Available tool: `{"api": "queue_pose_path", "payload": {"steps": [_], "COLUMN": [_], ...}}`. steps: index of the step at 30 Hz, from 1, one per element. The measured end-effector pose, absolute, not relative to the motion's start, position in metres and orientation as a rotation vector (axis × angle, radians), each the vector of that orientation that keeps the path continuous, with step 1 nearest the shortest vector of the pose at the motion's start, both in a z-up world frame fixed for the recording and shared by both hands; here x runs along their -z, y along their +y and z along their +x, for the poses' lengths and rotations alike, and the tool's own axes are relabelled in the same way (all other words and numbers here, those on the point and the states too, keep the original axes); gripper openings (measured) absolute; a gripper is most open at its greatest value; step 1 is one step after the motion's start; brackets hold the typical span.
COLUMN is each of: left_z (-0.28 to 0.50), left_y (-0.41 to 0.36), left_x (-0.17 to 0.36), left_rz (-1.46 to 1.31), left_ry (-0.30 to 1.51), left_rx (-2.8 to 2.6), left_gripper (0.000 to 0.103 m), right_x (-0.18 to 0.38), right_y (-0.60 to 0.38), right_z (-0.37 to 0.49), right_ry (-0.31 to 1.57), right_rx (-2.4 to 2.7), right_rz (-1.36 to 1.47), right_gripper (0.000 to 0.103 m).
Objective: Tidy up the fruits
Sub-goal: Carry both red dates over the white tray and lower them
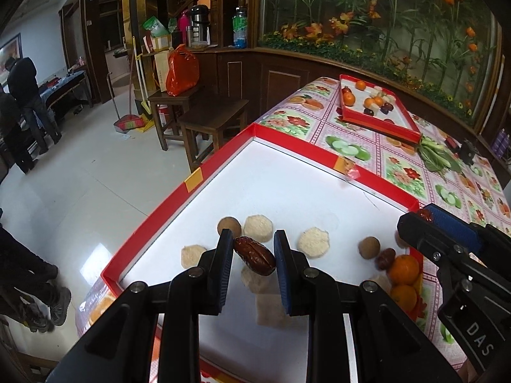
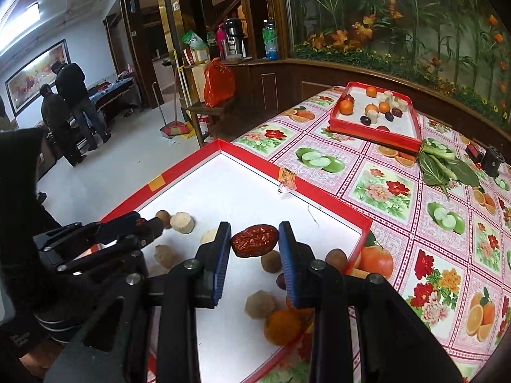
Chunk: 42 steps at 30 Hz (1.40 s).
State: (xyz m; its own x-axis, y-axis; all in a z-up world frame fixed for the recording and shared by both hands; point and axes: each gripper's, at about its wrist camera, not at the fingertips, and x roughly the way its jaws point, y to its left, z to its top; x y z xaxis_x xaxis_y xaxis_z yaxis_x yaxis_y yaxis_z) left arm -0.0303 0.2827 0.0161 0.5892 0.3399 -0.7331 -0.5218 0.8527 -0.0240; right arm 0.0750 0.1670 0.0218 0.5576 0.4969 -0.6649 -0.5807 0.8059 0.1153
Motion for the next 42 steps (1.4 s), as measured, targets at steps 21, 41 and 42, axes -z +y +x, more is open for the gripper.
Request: {"api": "queue_pose_path", "payload": {"steps": [21,41,42], "left_z": [-0.019,-0.011,-0.011], "left_y": [0.289,0.295,0.295], "left_x": [-0.012,-0.005,-0.005], "left_rz": [-0.241,-0.237,-0.238], "left_ry": [0.811,0.827,0.828], "left_rx": [-0.511,-0.513,-0.512], "left_gripper": [0.025,0.025,0.025], "right_x": [-0.007,0.003,0.003], "right_y": [0.178,0.187,0.186], "right_z": [0.091,0.100,0.100], "right_ry": [0.784,0.808,0.807], "right_rx": [-0.626,-0.625,-0.626], "right_rz": [-0.133,-0.138,-0.137], "right_gripper": [0.033,0.033,0.033]}}
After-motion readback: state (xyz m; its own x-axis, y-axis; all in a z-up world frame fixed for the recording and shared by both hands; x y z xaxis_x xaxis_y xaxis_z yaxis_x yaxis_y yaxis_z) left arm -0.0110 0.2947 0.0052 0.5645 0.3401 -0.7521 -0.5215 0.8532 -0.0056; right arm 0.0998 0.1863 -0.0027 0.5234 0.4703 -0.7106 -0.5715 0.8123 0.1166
